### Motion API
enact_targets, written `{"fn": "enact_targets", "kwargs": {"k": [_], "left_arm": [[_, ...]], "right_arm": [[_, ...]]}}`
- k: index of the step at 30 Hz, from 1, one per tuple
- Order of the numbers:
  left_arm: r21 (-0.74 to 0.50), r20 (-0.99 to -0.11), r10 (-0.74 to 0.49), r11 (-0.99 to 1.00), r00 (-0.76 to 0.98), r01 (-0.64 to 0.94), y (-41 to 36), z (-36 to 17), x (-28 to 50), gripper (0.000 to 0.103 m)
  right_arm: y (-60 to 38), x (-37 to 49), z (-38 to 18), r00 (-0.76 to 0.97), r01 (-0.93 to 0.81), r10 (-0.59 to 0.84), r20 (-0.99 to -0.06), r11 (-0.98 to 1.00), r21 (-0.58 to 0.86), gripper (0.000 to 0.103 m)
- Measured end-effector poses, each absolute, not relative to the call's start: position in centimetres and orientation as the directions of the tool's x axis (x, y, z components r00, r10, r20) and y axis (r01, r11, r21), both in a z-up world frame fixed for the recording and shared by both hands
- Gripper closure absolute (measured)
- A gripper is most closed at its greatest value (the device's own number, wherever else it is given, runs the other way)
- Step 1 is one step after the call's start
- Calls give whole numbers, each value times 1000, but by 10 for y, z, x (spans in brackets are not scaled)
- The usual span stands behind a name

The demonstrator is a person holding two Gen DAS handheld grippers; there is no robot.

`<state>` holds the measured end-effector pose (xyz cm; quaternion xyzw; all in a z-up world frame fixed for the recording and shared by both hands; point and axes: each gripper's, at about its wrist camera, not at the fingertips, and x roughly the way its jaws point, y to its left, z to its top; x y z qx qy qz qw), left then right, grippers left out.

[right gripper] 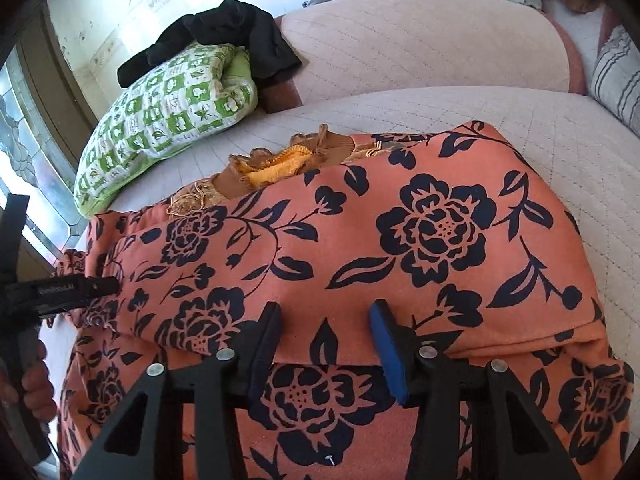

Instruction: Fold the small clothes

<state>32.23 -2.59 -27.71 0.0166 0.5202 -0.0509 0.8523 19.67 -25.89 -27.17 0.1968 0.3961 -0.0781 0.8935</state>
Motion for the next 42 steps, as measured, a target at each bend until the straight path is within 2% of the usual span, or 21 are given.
{"fn": "enact_targets", "kwargs": {"k": [3,7,10,18,21,24,28,31,37,42], "left_arm": [[-62,-867,-87,996,491,67,-18,-263,318,47],[-61,-843,-68,998,534,29,-12,-250,314,39],[-61,-836,-34,998,548,-30,6,-243,314,34],[-165,-840,-1,953,543,-253,70,-242,319,33],[-172,-826,76,910,559,-378,105,-233,313,33],[-197,-848,124,829,515,-524,151,-238,309,33],[-265,-887,89,706,454,-657,206,-255,302,33],[-321,-887,55,641,459,-697,230,-262,295,35],[-362,-873,50,601,485,-713,251,-261,287,35],[-390,-872,36,553,488,-737,261,-262,281,35]], "right_arm": [[-253,198,-272,673,289,2,-740,920,265,47],[-255,197,-272,677,261,26,-735,926,273,36],[-254,198,-273,680,253,36,-732,926,280,35],[-246,204,-265,655,259,4,-756,938,229,35],[-231,216,-256,667,192,114,-737,929,317,35],[-199,242,-238,680,77,243,-692,914,397,35],[-146,286,-223,640,-72,438,-631,852,519,35],[-98,326,-224,550,-140,599,-582,753,643,35],[-15,387,-251,402,-109,763,-506,589,801,35],[31,411,-276,354,-35,793,-496,541,840,35]]}}
